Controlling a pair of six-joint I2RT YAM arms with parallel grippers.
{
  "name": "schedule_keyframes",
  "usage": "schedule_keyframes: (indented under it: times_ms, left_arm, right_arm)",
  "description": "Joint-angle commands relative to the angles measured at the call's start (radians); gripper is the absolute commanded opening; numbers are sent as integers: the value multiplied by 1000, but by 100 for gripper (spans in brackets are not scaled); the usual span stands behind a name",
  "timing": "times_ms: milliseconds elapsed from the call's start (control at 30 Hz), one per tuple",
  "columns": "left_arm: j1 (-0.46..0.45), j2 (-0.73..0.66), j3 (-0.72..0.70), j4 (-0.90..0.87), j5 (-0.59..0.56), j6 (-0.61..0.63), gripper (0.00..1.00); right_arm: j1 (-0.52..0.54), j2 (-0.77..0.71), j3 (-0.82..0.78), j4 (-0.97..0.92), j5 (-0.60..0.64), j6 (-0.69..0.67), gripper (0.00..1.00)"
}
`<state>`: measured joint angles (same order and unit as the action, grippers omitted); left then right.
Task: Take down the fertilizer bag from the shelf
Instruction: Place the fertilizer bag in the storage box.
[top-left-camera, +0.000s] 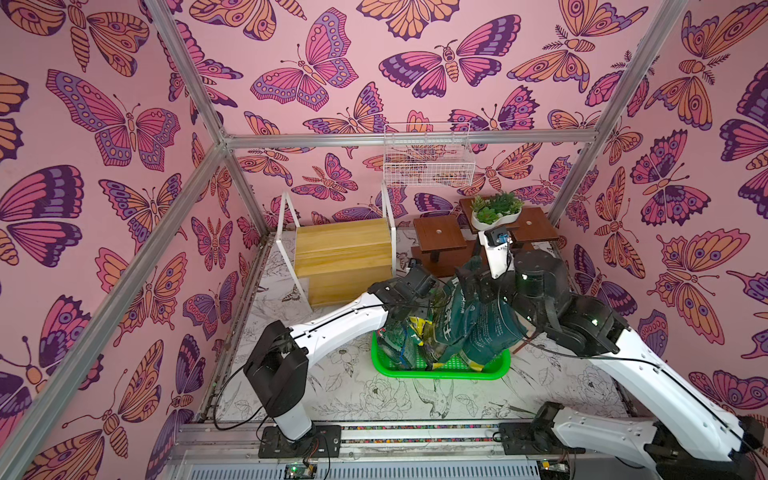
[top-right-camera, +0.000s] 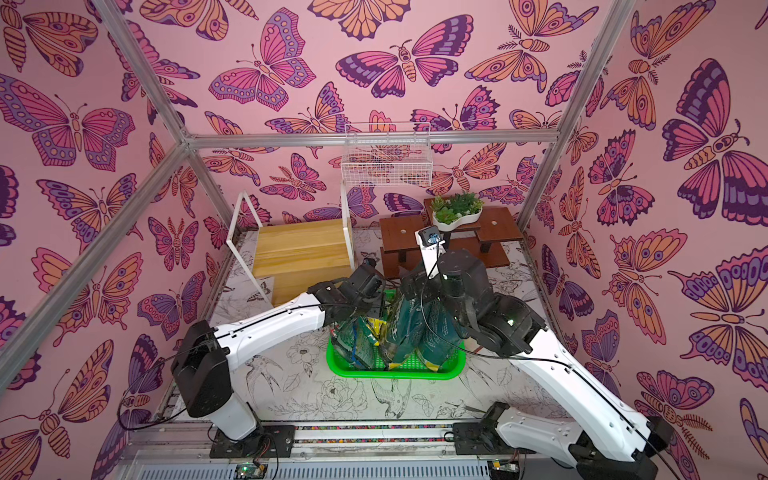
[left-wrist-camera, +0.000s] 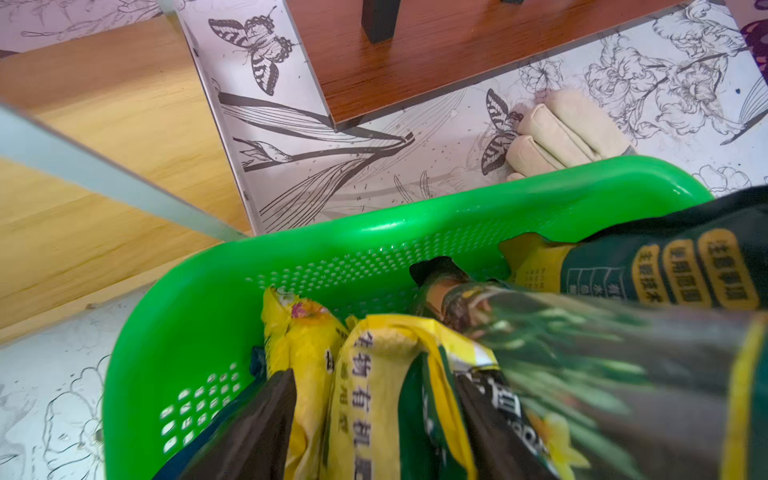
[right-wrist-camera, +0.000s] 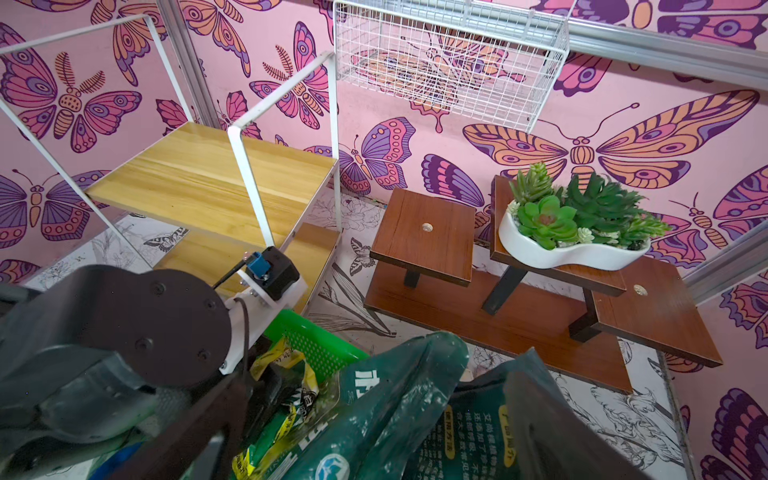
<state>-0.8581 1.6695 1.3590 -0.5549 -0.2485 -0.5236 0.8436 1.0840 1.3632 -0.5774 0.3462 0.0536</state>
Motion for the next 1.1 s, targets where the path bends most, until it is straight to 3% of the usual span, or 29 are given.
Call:
schedule_keyframes:
  times_ms: [0, 200, 233, 367, 500, 800, 1067]
  left_arm:
    - [3, -59, 13, -115, -29, 16, 64]
    - [9, -169, 25, -115, -2, 19, 63]
    - [8, -181, 23, -114, 21, 19, 58]
    - [8, -182, 8, -114, 103, 15, 22]
    - [8, -125, 23, -125, 131, 23, 0]
    - [40, 41, 62, -123, 167, 12, 0]
    - [59, 154, 41, -122, 316, -3, 0]
  right_arm:
    - [-6, 12, 34, -34, -10, 9, 99]
    - [-6, 30, 50, -39, -20, 12, 99]
    - [-6, 32, 53, -40, -20, 12, 99]
    - [-6, 41, 59, -38, -24, 12, 99]
    - [-6, 39, 56, -32, -29, 17, 99]
    - [-6, 4, 28, -30, -14, 17, 99]
    - [-6, -17, 0, -23, 14, 2, 99]
